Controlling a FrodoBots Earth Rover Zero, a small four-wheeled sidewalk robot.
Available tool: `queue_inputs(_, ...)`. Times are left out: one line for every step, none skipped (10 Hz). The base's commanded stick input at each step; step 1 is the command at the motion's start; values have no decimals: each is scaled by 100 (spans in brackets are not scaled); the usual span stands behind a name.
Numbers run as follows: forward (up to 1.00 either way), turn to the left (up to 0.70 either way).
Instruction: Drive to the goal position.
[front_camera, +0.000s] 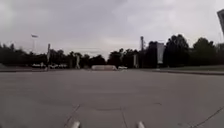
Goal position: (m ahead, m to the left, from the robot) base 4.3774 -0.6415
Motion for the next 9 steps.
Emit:
queue_inputs(60, 0)
queue_inputs(60, 0)
queue_inputs(60, 3)
queue_inputs(60, 15)
queue_inputs(60, 15)
queue_inputs(60, 15)
queue_inputs(60, 15)
queue_inputs(60, 15)
queue_inputs(60, 15)
